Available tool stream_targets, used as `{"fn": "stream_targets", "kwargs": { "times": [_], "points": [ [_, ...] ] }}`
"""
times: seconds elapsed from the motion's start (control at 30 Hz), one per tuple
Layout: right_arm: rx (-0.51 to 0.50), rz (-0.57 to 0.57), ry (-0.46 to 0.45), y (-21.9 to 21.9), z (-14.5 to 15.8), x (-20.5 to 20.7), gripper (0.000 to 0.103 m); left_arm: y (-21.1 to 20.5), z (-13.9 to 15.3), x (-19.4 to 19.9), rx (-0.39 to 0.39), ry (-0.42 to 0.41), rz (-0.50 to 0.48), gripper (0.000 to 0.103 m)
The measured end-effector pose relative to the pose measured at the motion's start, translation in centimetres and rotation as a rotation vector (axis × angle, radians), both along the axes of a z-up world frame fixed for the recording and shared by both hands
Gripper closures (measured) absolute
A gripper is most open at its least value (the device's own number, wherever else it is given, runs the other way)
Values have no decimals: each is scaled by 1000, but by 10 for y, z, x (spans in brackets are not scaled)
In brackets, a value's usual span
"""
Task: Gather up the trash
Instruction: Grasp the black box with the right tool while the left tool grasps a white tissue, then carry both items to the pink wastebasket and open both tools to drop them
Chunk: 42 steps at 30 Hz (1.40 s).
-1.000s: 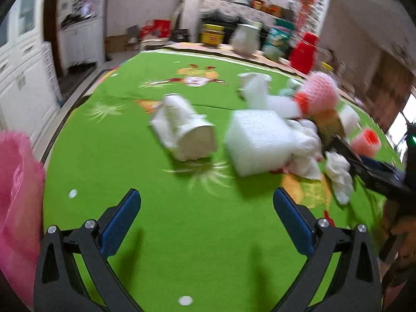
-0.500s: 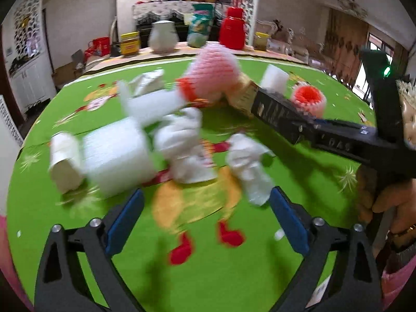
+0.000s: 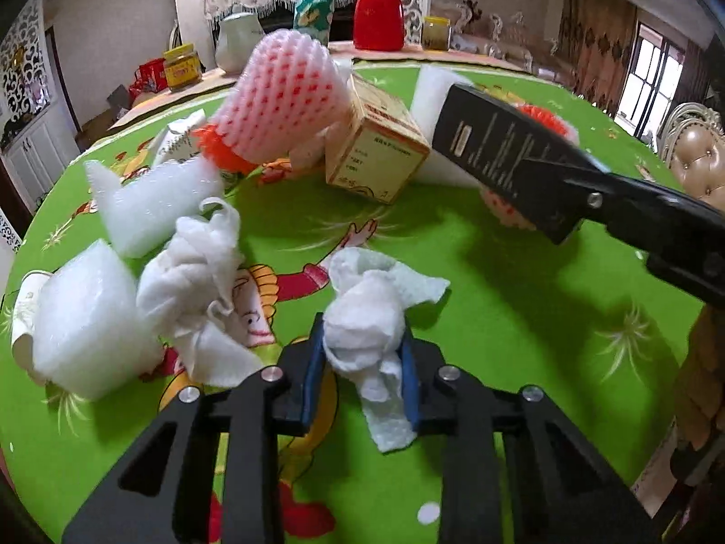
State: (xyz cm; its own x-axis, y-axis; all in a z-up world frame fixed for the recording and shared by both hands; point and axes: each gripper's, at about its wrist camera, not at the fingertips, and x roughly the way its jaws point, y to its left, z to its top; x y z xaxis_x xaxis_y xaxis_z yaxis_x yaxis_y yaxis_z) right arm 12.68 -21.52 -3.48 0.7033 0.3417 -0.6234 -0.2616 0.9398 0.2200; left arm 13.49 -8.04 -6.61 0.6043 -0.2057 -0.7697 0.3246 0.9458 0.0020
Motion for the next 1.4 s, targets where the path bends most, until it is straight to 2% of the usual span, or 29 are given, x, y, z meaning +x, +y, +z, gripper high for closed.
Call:
{"fn": "stream_targets", "kwargs": {
  "times": [0.23, 0.4, 0.67, 0.9, 1.07, 1.4],
  "points": [
    [-45, 34, -12, 16, 1, -9, 63, 29, 20, -31, -15, -102, 69, 76],
    [-81, 81, -22, 37, 2, -21, 63, 69, 32, -52, -74, -140, 140, 76],
    [-192, 68, -24, 80, -7, -52, 63, 109, 30, -75, -80, -137, 193, 76],
    [-267, 51, -75, 105, 1, -91, 63, 132, 27, -103, -104, -166, 246, 76],
    [-256, 93, -117, 134, 9, -116, 63, 169, 39, -144, -118, -228, 302, 76],
    [-155, 257, -233, 233, 33, -154, 63, 261, 70, -217, -79, -365, 431, 75]
  ]
}}
